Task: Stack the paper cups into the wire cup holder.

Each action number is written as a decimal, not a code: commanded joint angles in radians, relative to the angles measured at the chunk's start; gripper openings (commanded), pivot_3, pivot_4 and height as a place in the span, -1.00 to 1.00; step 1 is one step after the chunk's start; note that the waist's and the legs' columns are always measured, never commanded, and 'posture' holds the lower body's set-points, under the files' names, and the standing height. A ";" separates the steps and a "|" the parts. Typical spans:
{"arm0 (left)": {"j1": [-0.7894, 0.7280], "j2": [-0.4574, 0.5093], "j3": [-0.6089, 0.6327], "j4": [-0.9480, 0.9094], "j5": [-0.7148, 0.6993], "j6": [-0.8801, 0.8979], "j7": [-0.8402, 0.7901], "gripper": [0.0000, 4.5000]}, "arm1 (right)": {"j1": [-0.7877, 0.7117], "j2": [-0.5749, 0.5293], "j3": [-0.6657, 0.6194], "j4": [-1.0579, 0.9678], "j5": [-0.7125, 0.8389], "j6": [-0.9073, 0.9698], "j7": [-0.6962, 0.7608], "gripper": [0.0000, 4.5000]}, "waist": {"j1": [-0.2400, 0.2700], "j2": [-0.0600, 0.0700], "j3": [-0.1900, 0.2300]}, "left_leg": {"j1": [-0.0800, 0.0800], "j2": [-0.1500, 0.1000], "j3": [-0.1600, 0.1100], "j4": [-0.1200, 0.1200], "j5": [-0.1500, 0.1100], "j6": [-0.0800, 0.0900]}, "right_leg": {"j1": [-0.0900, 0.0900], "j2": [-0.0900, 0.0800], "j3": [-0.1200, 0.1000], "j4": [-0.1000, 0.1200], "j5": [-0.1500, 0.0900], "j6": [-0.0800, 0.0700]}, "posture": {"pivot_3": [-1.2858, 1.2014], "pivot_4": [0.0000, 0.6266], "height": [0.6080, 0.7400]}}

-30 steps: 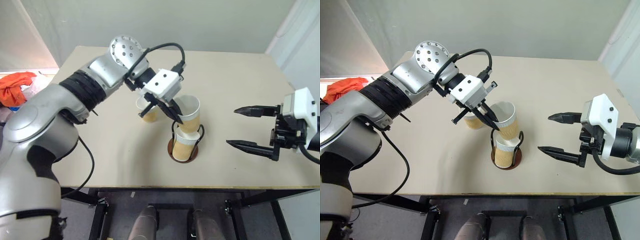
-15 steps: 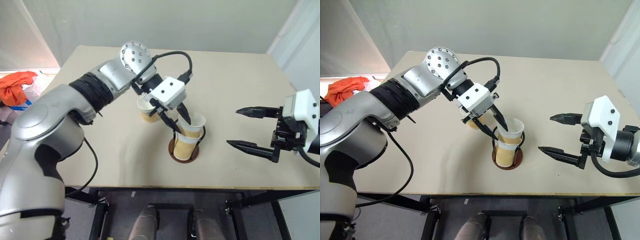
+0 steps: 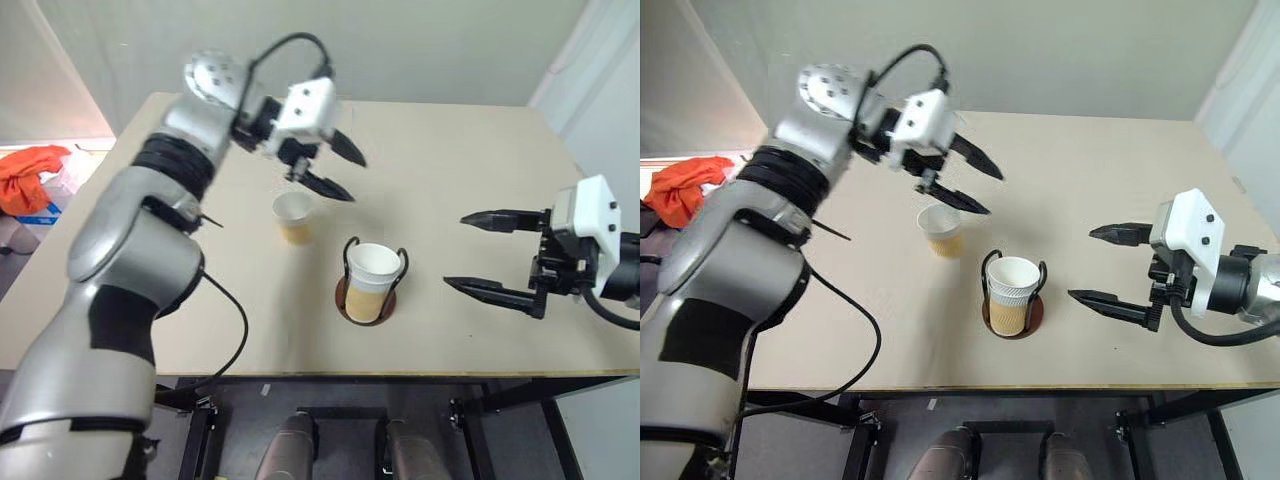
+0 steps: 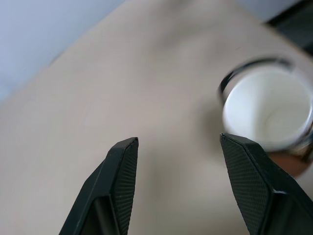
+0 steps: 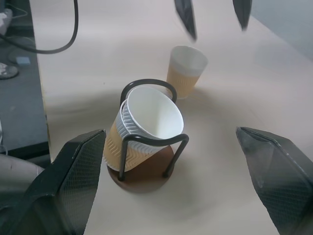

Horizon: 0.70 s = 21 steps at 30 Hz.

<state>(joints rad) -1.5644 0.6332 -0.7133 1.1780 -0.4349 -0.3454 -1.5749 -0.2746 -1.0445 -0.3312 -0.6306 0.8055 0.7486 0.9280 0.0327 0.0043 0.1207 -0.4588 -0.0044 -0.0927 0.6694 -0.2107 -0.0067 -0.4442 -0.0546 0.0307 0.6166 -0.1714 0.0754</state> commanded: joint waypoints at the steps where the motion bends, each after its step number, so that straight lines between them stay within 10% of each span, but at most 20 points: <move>1: 0.026 0.053 0.067 -0.023 0.054 0.045 -0.040 0.28 | -0.047 -0.001 0.035 0.029 -0.025 -0.051 0.026 1.00 | 0.000 0.000 0.000 | 0.000 0.000 0.000 0.000 0.001 0.000 | 0.000 0.000 0.000 0.000 -0.001 0.001 | 0.03 -0.52 1.00; 21: 0.136 -0.094 0.154 0.115 0.540 -0.027 0.193 0.28 | -0.011 -0.040 -0.040 -0.041 0.024 0.023 -0.010 1.00 | 0.025 0.000 0.000 | -0.004 -0.002 0.001 0.007 0.000 0.004 | 0.000 -0.003 0.000 -0.001 0.003 0.001 | 0.03 -0.52 1.00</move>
<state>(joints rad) -1.4010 0.5507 -0.5899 1.2921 0.0684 -0.3558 -1.4239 -0.2879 -1.0656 -0.3072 -0.6419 0.8042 0.7567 0.9291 0.0575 0.0042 0.1209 -0.4625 -0.0066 -0.0906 0.6766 -0.2112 -0.0029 -0.4437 -0.0570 0.0308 0.6148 -0.1689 0.0762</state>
